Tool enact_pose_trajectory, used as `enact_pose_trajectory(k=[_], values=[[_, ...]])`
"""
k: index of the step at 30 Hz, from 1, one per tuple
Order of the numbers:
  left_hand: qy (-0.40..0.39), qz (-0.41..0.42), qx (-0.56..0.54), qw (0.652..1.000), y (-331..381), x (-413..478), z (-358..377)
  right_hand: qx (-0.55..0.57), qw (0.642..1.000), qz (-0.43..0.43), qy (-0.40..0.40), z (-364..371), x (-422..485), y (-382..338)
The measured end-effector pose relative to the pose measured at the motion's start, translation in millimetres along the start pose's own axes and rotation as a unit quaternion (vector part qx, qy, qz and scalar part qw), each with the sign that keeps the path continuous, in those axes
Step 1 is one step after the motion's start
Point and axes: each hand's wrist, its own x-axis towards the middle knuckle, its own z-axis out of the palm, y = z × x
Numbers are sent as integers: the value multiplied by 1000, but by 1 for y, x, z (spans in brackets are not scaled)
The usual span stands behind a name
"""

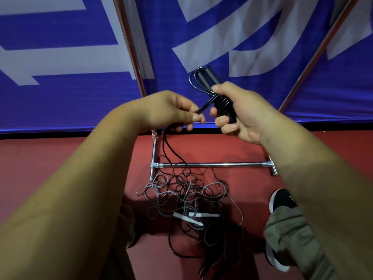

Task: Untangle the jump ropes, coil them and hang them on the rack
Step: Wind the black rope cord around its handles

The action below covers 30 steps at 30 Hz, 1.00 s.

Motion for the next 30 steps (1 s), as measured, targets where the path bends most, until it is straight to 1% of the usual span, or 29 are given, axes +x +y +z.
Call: enact_pose_trajectory(k=[4,10,13,15,17,18,20,21,22,24,25,27,30], values=[[-16,-31,19,999,1,3,8,-3,1000,10,-19,3,-3,-1],[-41,-61,-36,997,3,8,21,-15,996,34,-84,6,-10,-4],[-40,-57,-4,998,1,7,23,-14,994,42,-104,5,-12,-7],[-28,-55,13,998,2,7,22,-17,993,42,-106,4,-13,-7],[-4,-50,55,997,2,8,20,-20,993,42,-109,4,-14,-7],[16,-42,74,996,0,11,18,-21,992,45,-113,5,-15,-6],[68,-19,69,995,-8,15,14,-30,988,62,-135,6,-17,-6],[79,0,48,996,-10,15,12,-41,984,80,-154,6,-19,-6],[69,27,25,997,-12,13,9,-58,977,103,-177,5,-21,-7],[25,71,-6,997,-13,9,3,-111,955,157,-224,4,-25,-5],[4,76,-26,997,-12,7,2,-138,942,184,-244,4,-26,-3],[-1,58,-66,996,-6,6,3,-179,919,221,-273,4,-27,2],[23,64,-51,996,-1,9,7,-210,910,242,-264,3,-21,10]])
